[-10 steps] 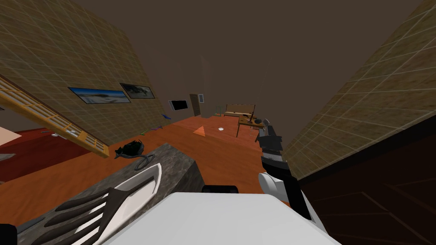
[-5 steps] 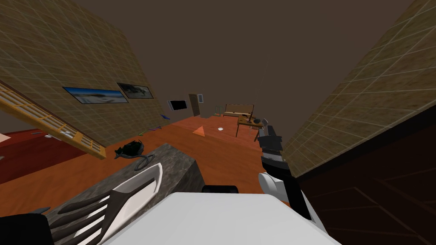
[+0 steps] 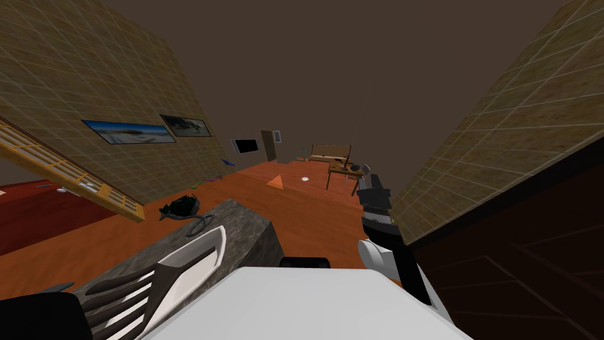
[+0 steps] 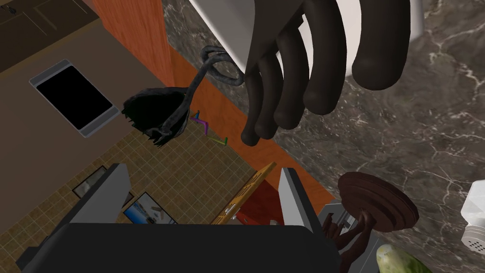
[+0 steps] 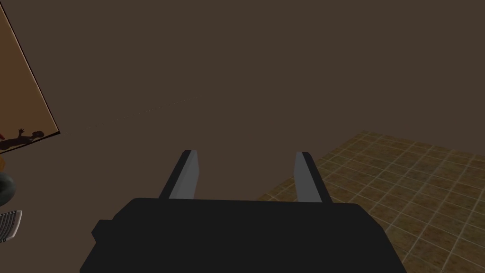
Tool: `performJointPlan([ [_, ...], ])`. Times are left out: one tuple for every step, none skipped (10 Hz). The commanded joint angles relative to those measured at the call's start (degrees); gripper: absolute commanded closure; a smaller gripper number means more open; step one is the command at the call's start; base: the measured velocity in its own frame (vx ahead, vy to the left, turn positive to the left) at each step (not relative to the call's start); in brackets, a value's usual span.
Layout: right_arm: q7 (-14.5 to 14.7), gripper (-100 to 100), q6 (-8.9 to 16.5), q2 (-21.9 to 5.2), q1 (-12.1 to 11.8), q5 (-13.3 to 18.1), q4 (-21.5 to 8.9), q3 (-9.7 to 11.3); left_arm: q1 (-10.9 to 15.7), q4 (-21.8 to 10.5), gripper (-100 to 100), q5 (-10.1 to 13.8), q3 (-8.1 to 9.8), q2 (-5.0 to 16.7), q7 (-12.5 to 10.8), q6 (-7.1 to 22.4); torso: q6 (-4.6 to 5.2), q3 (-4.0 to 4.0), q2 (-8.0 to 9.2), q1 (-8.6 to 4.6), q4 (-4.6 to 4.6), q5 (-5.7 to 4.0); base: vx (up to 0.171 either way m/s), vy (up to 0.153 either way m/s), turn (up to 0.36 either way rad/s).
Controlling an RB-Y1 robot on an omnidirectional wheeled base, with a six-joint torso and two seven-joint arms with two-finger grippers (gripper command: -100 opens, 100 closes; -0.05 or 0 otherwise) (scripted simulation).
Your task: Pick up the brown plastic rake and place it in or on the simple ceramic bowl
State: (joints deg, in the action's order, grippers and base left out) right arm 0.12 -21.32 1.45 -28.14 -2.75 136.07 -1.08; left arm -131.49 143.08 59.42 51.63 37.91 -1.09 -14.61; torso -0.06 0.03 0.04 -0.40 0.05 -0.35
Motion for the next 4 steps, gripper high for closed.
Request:
performJointPlan([
  [0.0,0,0.0,0.0,0.0,0.0,0.0,0.0,0.0,0.0,0,0.0,0.0,0.0,0.0,0.0,0.0,0.0,0.0,0.0,0.0,0.0,0.0,0.0,0.0],
  [0.0,0,0.0,0.0,0.0,0.0,0.0,0.0,0.0,0.0,0,0.0,0.0,0.0,0.0,0.0,0.0,0.0,-0.01,0.0,0.0,0.0,0.0,0.0,0.0],
  [0.0,0,0.0,0.0,0.0,0.0,0.0,0.0,0.0,0.0,0,0.0,0.0,0.0,0.0,0.0,0.0,-0.01,-0.01,0.0,0.0,0.0,0.0,0.0,0.0],
  [0.0,0,0.0,0.0,0.0,0.0,0.0,0.0,0.0,0.0,0,0.0,0.0,0.0,0.0,0.0,0.0,-0.01,-0.01,0.0,0.0,0.0,0.0,0.0,0.0],
])
